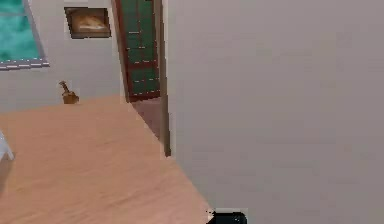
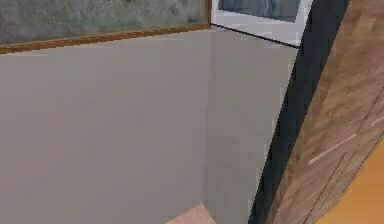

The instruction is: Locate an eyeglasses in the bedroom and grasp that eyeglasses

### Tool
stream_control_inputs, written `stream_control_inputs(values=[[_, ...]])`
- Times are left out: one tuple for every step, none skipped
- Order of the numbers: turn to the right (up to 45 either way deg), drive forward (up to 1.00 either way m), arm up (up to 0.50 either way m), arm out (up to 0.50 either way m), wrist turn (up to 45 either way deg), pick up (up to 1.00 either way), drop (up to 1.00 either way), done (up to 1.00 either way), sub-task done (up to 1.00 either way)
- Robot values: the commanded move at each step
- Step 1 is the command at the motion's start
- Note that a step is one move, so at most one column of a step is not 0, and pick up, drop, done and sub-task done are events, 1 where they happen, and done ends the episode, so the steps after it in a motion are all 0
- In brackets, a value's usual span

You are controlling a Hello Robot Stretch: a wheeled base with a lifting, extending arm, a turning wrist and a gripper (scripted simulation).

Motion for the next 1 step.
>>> stream_control_inputs(values=[[-45.0,0.00,0.00,0.00,0.0,0.00,0.00,0.00,0.00]])
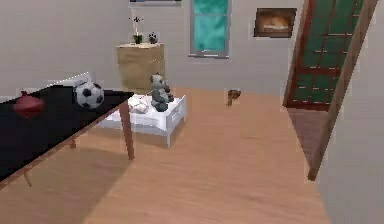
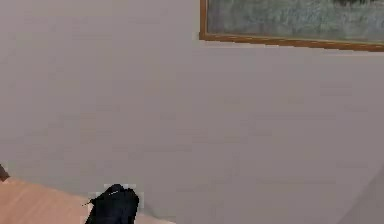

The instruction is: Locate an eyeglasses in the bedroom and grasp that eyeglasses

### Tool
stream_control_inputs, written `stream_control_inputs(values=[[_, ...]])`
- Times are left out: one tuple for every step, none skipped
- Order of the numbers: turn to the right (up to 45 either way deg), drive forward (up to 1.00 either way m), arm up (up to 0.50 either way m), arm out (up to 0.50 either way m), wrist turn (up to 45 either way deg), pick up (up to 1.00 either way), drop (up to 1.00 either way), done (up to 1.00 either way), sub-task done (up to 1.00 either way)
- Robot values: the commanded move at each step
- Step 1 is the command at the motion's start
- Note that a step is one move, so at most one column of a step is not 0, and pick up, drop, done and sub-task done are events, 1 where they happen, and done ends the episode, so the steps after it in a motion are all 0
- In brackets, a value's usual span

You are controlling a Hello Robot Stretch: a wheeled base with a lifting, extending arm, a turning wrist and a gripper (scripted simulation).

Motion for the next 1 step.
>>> stream_control_inputs(values=[[-45.0,0.00,0.00,0.00,0.0,0.00,0.00,0.00,0.00]])
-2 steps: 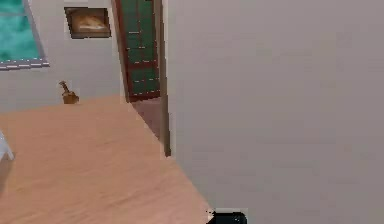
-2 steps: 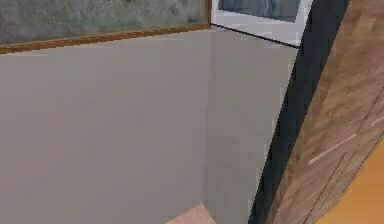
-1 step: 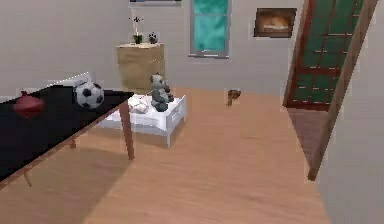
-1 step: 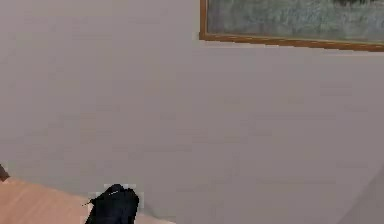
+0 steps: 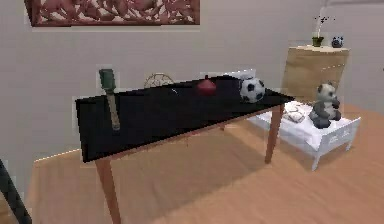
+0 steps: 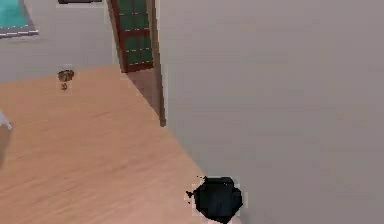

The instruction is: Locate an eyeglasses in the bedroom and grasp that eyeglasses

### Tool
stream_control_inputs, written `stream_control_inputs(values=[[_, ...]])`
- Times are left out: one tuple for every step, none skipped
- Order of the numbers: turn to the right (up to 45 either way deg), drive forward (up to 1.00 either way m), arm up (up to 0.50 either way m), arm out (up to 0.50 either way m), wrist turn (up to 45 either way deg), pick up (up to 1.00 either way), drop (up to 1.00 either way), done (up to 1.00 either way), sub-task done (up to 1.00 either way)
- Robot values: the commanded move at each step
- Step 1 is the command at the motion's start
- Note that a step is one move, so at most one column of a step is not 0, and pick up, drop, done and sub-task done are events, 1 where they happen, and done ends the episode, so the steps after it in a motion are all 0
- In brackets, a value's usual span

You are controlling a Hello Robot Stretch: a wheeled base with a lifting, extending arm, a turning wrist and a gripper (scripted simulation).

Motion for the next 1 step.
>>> stream_control_inputs(values=[[-45.0,0.00,0.00,0.00,0.0,0.00,0.00,0.00,0.00]])
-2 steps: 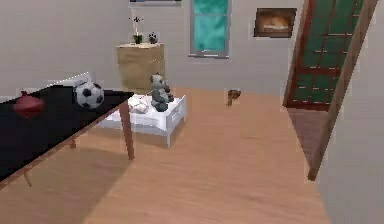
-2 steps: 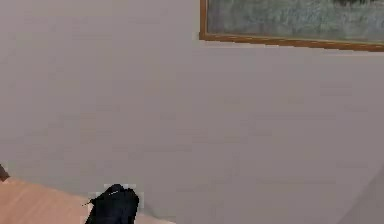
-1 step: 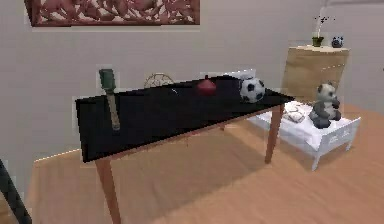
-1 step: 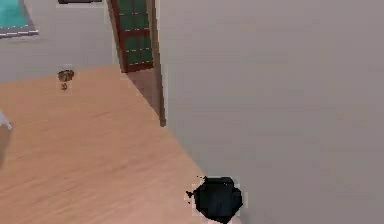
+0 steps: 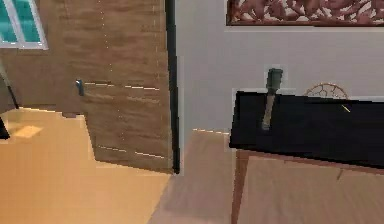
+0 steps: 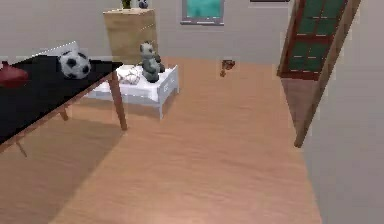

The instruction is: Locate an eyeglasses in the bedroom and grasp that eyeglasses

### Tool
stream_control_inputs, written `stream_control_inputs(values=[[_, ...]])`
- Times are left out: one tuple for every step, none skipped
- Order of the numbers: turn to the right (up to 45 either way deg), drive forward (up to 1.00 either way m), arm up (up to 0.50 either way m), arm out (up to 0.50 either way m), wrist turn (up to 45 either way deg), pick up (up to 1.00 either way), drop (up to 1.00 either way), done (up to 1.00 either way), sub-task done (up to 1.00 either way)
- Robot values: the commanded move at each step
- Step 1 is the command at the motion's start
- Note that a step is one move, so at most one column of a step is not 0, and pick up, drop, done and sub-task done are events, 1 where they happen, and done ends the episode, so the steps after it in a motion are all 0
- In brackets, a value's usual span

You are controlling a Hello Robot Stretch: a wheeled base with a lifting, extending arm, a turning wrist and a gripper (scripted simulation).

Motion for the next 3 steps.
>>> stream_control_inputs(values=[[-30.0,0.00,0.00,0.00,0.0,0.00,0.00,0.00,0.00],[0.0,0.45,0.00,0.00,0.0,0.00,0.00,0.00,0.00],[-21.0,0.00,0.00,0.00,0.0,0.00,0.00,0.00,0.00]])
